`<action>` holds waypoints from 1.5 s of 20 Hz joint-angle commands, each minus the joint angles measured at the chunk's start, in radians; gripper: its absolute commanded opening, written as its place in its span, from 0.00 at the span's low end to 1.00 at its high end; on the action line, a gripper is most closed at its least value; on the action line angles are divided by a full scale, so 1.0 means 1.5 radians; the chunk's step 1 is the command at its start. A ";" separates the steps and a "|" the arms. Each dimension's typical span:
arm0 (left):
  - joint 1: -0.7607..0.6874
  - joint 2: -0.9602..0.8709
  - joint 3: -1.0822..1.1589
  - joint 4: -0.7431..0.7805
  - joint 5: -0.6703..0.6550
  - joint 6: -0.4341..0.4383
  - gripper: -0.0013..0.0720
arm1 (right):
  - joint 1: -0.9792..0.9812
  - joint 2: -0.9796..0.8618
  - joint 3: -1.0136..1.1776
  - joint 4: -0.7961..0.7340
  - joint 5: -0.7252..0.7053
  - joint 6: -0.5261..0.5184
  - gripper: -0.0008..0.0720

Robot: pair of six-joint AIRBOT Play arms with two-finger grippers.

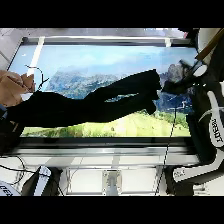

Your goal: Fold the clothes and pants, and hang the long-sleeved shirts on hangers.

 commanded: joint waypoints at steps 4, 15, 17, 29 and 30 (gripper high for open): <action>0.000 0.000 0.000 0.001 -0.009 0.000 0.05 | 0.105 0.050 -0.095 -0.137 0.041 -0.070 0.08; 0.000 0.000 0.000 0.001 -0.009 0.000 0.05 | 0.198 0.549 -0.475 -0.140 -0.203 0.012 0.03; 0.000 0.000 0.000 0.001 -0.008 0.000 0.05 | 0.198 0.552 -0.470 -0.140 -0.299 0.002 0.03; 0.000 -0.003 0.000 0.001 -0.009 0.000 0.05 | 0.260 0.179 -0.414 -0.120 -0.386 0.014 0.63; 0.000 -0.002 0.000 0.001 -0.009 0.000 0.05 | 0.275 0.175 -0.408 -0.148 -0.425 0.022 0.62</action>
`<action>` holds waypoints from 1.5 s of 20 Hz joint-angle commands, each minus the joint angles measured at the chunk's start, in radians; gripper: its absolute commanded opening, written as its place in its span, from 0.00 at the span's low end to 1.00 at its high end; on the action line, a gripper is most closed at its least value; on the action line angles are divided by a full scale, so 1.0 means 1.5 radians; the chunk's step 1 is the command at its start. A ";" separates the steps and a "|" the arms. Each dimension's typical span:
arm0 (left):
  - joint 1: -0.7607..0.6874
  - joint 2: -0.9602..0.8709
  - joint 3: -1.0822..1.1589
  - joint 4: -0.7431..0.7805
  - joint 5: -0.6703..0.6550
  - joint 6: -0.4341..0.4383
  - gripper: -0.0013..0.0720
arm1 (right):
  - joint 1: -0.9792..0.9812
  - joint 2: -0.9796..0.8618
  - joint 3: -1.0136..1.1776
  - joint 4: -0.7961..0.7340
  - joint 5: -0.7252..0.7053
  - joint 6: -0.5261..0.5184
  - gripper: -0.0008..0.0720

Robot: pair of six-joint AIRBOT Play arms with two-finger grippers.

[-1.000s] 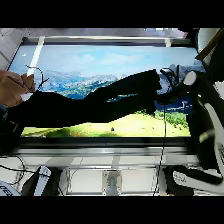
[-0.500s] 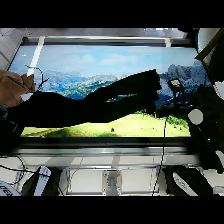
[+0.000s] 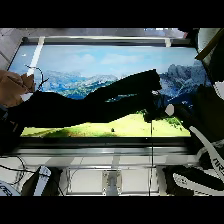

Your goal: Fold the clothes and pants, and hang the long-sleeved shirts on hangers.

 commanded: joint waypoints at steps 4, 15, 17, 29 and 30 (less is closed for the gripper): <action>0.000 -0.001 0.000 0.000 0.000 0.000 0.05 | 0.023 -0.042 0.025 -0.090 -0.114 0.069 0.61; 0.000 -0.001 0.000 0.000 0.000 0.000 0.05 | 0.020 -0.075 0.025 -0.197 -0.091 0.095 0.53; 0.000 -0.001 0.000 0.000 0.000 0.000 0.05 | 0.020 -0.091 0.026 -0.200 -0.091 0.108 0.51; 0.000 0.001 0.001 0.000 0.003 0.000 0.05 | -0.162 -0.027 0.188 -0.200 0.020 0.160 0.02; 0.000 0.001 0.004 0.000 0.003 0.001 0.05 | -0.162 0.004 0.196 -0.195 0.042 0.135 0.02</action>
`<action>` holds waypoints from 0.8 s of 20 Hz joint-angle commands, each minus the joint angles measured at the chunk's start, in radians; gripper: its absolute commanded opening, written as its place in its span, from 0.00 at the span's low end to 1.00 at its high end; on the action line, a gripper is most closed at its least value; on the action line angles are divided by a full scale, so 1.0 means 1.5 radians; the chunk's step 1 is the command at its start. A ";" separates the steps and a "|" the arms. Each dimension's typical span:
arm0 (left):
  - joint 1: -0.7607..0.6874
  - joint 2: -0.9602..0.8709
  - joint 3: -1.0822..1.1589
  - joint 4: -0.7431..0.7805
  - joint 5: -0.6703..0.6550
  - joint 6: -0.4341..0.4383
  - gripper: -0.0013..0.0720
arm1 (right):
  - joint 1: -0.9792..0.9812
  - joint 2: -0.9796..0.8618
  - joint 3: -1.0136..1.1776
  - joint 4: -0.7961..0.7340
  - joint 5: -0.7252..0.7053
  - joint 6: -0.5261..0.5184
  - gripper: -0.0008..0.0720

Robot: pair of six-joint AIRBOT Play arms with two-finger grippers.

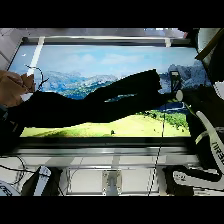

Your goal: Fold the clothes and pants, and hang the long-sleeved shirts on hangers.

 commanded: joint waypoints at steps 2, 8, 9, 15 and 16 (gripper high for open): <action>0.001 0.005 0.011 0.003 0.003 0.001 0.05 | -0.025 0.120 0.034 0.008 0.132 -0.085 0.02; 0.014 0.004 0.036 0.008 0.004 0.013 0.05 | -0.039 0.251 0.029 0.023 0.362 -0.113 0.02; 0.014 -0.001 0.036 0.008 0.003 0.013 0.05 | -0.039 0.245 0.022 0.026 0.351 -0.113 0.02; 0.014 -0.017 0.036 0.008 -0.005 0.013 0.05 | -0.140 0.098 -0.003 0.227 0.201 -0.080 0.63; 0.014 -0.017 0.036 0.008 -0.005 0.013 0.05 | -0.195 0.088 -0.003 0.327 0.170 -0.100 0.63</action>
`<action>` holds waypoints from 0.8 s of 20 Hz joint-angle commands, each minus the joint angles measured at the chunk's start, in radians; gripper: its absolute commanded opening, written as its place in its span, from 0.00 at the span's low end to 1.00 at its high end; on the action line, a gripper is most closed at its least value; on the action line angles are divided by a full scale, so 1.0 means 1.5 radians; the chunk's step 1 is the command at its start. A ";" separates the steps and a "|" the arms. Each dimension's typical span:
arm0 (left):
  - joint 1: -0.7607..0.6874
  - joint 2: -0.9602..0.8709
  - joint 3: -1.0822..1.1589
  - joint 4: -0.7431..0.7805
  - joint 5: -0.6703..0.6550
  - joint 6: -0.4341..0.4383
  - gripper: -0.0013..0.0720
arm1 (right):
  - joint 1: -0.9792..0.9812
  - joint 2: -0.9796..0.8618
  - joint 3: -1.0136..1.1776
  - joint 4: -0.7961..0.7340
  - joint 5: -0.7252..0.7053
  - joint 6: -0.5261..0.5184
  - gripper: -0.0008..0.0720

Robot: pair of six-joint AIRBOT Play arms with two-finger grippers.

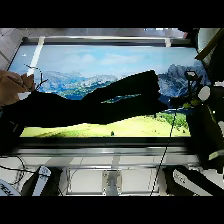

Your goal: Fold the clothes and pants, and hang the long-sleeved shirts on hangers.

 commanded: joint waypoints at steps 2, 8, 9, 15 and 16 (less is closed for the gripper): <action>0.001 -0.003 0.001 0.000 -0.003 0.000 0.05 | -0.200 -0.037 -0.004 0.389 -0.083 -0.127 0.62; 0.000 -0.003 0.001 -0.003 -0.004 -0.001 0.05 | -0.348 -0.019 -0.183 0.495 0.027 -0.244 0.63; 0.000 -0.004 0.001 -0.003 -0.004 -0.001 0.05 | -0.335 -0.025 -0.231 0.528 -0.027 -0.254 0.63; 0.000 -0.005 0.001 -0.003 -0.003 -0.001 0.05 | -0.259 -0.140 -0.277 0.704 -0.139 -0.340 0.63; 0.000 -0.005 0.001 -0.003 -0.003 -0.001 0.05 | -0.240 -0.159 -0.271 0.717 -0.162 -0.340 0.63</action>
